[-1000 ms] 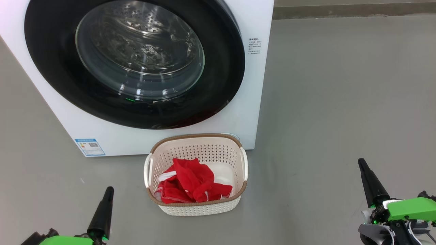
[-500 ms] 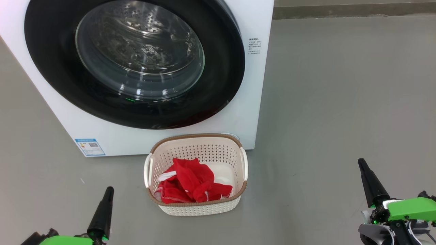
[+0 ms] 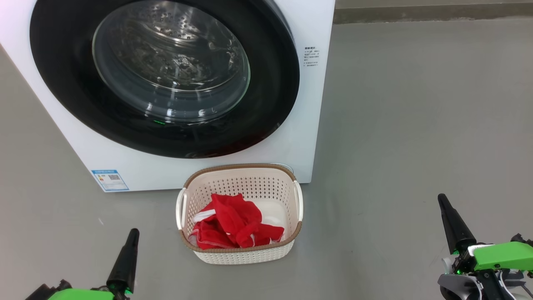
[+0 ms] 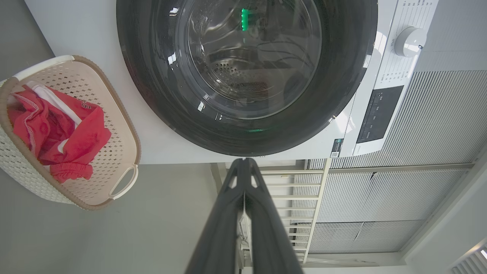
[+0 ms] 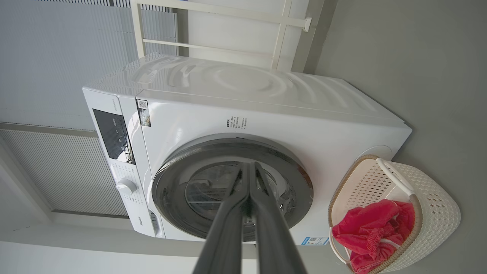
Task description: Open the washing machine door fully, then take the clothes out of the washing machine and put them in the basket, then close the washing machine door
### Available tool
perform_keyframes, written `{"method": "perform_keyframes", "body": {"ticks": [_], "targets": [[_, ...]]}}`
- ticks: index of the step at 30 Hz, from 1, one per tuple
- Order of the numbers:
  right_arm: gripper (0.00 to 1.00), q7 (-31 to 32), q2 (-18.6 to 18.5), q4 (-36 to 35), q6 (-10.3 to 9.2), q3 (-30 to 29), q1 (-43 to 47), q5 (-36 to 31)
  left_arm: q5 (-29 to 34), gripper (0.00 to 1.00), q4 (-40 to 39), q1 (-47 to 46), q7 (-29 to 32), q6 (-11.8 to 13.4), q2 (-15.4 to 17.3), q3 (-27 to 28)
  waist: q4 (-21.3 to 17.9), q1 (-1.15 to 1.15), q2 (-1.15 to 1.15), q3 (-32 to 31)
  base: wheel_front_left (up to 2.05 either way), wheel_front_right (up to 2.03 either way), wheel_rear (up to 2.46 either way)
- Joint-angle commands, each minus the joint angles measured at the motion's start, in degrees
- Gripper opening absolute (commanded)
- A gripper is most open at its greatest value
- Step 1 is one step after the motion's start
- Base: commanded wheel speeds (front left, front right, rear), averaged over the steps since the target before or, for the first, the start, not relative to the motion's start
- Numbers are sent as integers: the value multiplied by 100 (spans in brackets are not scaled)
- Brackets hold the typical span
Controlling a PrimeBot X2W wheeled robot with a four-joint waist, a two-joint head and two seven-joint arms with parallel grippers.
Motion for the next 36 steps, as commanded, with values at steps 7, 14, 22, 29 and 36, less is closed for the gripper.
{"method": "perform_keyframes", "body": {"ticks": [7, 14, 22, 29, 36], "targets": [[0, 39, -84, -139, 3, 105, -249, 27, -42, 0, -117, -223, 24, -42, 96, 199, 0, 0, 0, 0, 0, 0, 0], [0, 38, -84, -139, 3, 105, -249, 28, -42, 0, -117, -223, 24, -42, 96, 199, 0, 0, 0, 0, 0, 0, 0], [0, 38, -84, -139, 3, 106, -249, 29, -43, 0, -117, -223, 24, -42, 96, 199, 0, 0, 0, 0, 0, 0, 0], [0, 37, -84, -139, 3, 107, -249, 29, -43, 0, -117, -223, 24, -42, 96, 199, 0, 0, 0, 0, 0, 0, 0], [0, 37, -84, -139, 3, 107, -249, 30, -43, 0, -118, -223, 24, -42, 96, 198, 0, 0, 0, 0, 0, 0, 0]]}}
